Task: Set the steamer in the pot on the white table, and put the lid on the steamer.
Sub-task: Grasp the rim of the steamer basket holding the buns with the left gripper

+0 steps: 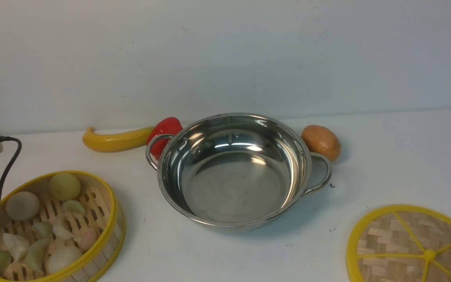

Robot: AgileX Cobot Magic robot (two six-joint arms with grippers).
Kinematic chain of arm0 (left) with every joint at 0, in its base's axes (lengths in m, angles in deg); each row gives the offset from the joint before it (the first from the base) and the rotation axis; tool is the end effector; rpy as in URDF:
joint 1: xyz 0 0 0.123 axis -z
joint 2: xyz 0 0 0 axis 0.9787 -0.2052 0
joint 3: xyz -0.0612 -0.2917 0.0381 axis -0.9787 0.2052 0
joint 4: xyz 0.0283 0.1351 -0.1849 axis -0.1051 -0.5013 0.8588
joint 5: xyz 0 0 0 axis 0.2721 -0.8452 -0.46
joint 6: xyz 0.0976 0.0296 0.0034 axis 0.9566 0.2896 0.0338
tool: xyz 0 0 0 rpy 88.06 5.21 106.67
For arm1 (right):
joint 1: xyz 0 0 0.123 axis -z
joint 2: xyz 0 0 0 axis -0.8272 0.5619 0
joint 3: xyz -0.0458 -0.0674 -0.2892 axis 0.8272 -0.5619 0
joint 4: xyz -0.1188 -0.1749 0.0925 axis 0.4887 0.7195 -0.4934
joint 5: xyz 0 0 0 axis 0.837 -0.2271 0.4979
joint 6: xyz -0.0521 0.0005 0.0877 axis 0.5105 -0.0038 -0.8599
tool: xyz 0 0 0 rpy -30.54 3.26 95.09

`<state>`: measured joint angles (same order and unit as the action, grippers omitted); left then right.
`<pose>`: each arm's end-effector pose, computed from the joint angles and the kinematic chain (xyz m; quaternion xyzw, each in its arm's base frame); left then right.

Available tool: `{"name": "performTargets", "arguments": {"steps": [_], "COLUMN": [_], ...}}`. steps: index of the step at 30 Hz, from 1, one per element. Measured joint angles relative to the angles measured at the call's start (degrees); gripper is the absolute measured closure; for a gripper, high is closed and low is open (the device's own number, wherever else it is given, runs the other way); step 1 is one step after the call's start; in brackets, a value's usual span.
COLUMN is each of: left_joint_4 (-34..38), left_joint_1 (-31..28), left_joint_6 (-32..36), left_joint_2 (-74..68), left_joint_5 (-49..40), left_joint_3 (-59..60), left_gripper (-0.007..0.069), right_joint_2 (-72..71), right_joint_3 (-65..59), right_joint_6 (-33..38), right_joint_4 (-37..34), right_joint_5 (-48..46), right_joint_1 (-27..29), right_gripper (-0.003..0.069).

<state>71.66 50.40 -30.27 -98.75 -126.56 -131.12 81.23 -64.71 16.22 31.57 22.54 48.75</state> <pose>0.2912 0.1416 0.2312 -0.0432 0.9899 0.0066 0.1346 0.0235 0.0056 0.1650 -0.0149 0.8228 0.0747 0.5631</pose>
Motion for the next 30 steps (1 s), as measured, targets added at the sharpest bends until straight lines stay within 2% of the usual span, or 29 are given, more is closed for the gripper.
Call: {"name": "performTargets", "arguments": {"steps": [3, 14, 24, 30], "left_joint_4": [2.76, 2.04, -5.04, -4.74], "left_joint_1": [0.00, 0.00, 0.00, 0.00], "left_joint_6": [1.74, 2.18, -2.15, -2.49], "left_joint_2": [-2.59, -4.24, -4.24, -4.65], "left_joint_5": [0.42, 4.69, 6.20, 7.58], "left_joint_3": [0.00, -0.09, -0.20, -0.20], "left_gripper": [0.0275, 0.0271, 0.0271, 0.0271], "right_joint_2": [0.00, 0.00, 0.00, 0.00], "right_joint_3": [0.00, 0.00, 0.00, 0.00], "right_joint_6": [0.00, 0.00, 0.00, 0.00], "right_joint_4": [0.00, 0.00, 0.00, 0.00], "right_joint_5": [0.00, 0.00, 0.00, 0.00], "right_joint_1": [0.00, 0.00, 0.00, 0.00], "right_gripper": [0.0418, 0.0418, 0.0418, 0.0418]}}
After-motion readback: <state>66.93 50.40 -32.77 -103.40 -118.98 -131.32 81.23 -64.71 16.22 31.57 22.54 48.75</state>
